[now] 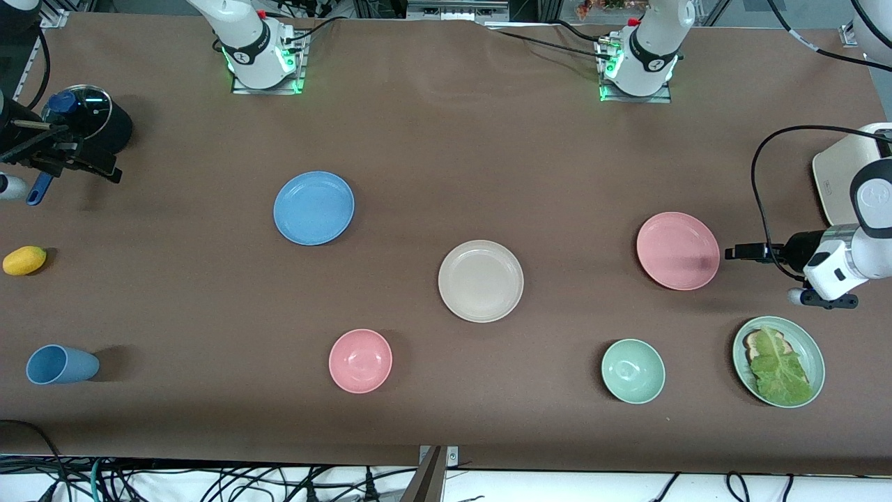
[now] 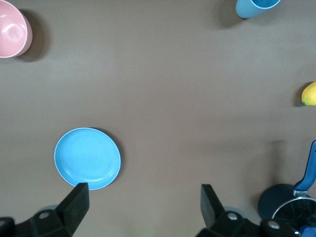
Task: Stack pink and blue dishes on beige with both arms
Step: 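Lower the open left gripper onto the pink plate's rim, then close the left gripper on the pink plate's rim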
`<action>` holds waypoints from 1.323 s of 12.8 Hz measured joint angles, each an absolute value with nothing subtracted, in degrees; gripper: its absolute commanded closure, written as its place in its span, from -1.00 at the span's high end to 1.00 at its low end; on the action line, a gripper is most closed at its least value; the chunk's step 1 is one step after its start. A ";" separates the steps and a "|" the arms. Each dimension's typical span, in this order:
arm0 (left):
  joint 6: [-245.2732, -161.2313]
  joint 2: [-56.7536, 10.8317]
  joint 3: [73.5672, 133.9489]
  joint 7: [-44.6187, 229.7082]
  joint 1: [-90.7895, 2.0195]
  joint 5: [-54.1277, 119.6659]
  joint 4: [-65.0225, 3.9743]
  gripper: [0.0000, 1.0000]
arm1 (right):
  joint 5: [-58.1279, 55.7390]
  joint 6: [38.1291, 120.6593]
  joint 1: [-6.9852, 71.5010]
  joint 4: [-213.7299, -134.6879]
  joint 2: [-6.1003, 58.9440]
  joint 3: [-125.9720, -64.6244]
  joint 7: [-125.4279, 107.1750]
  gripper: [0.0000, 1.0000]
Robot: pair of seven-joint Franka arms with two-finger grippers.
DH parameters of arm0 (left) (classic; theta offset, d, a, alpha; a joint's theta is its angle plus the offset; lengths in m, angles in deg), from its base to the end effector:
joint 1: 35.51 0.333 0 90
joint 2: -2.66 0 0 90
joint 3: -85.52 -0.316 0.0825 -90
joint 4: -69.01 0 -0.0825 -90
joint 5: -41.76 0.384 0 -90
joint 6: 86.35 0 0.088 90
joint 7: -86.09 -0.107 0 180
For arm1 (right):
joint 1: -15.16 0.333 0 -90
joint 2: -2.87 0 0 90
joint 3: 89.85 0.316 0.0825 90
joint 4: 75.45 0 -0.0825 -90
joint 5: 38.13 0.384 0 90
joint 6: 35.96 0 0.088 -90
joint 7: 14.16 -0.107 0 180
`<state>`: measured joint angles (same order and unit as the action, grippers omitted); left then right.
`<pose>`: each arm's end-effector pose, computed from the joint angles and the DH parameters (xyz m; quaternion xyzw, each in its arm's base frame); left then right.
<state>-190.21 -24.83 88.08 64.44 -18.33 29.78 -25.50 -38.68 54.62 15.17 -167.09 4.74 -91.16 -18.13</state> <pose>0.6227 0.1476 0.3148 0.9817 -0.0187 -0.1157 0.1501 0.5633 -0.0136 0.5936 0.9986 -0.0458 -0.0254 0.0058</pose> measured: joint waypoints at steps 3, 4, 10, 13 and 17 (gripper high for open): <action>-194.37 -26.81 88.02 57.14 -14.65 26.56 -29.15 1.00 | -38.68 54.57 15.17 -167.09 4.74 -91.16 -18.13 1.00; -195.43 -27.11 88.01 56.09 -14.04 25.78 -30.12 1.00 | -38.68 54.56 15.17 -167.09 4.74 -91.16 -18.13 1.00; -205.61 -27.25 88.02 49.31 -11.99 20.93 -38.85 0.98 | -38.68 54.53 15.17 -167.09 4.74 -91.16 -18.12 1.00; -209.91 -27.37 88.05 46.94 -11.96 17.10 -41.82 0.88 | -38.68 54.52 15.17 -167.10 4.74 -91.16 -18.12 1.00; -212.37 -27.86 88.05 46.21 -11.96 14.15 -43.49 0.89 | -38.68 54.52 15.17 -167.10 4.74 -91.16 -18.12 1.00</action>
